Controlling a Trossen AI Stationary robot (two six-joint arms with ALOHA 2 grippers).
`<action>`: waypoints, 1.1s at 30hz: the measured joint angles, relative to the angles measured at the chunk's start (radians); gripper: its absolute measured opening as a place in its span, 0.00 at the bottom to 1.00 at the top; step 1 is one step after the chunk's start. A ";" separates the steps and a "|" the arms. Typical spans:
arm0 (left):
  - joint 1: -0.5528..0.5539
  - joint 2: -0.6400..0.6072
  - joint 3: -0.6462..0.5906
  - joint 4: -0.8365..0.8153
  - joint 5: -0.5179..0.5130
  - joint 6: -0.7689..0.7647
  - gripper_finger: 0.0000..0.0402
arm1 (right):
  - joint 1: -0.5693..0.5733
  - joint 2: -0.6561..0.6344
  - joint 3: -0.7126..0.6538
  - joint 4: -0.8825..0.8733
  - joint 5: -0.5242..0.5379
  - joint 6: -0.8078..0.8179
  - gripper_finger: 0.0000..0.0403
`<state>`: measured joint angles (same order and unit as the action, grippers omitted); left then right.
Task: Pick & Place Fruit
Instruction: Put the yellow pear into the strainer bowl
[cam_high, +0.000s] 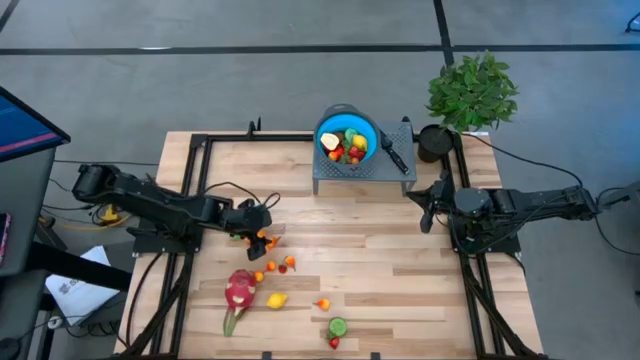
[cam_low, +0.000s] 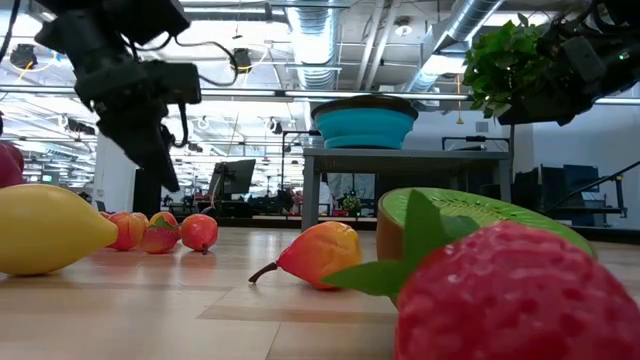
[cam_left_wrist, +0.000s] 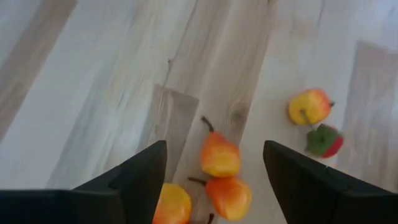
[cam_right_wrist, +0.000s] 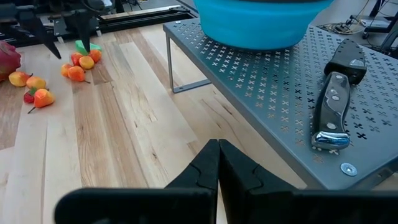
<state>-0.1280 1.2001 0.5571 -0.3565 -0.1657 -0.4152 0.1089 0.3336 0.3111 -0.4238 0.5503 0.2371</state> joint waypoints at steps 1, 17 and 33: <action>0.000 0.014 0.000 0.000 0.001 0.000 0.64 | 0.000 0.000 0.000 -0.002 0.000 0.000 0.00; 0.000 0.212 0.000 0.080 0.025 -0.008 0.63 | 0.000 0.000 0.000 -0.015 0.000 0.000 0.00; 0.000 0.246 0.002 0.108 0.028 -0.009 0.63 | 0.000 0.000 0.000 -0.017 0.000 0.000 0.00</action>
<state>-0.1280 1.4456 0.5588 -0.2481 -0.1379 -0.4240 0.1089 0.3336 0.3115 -0.4408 0.5507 0.2375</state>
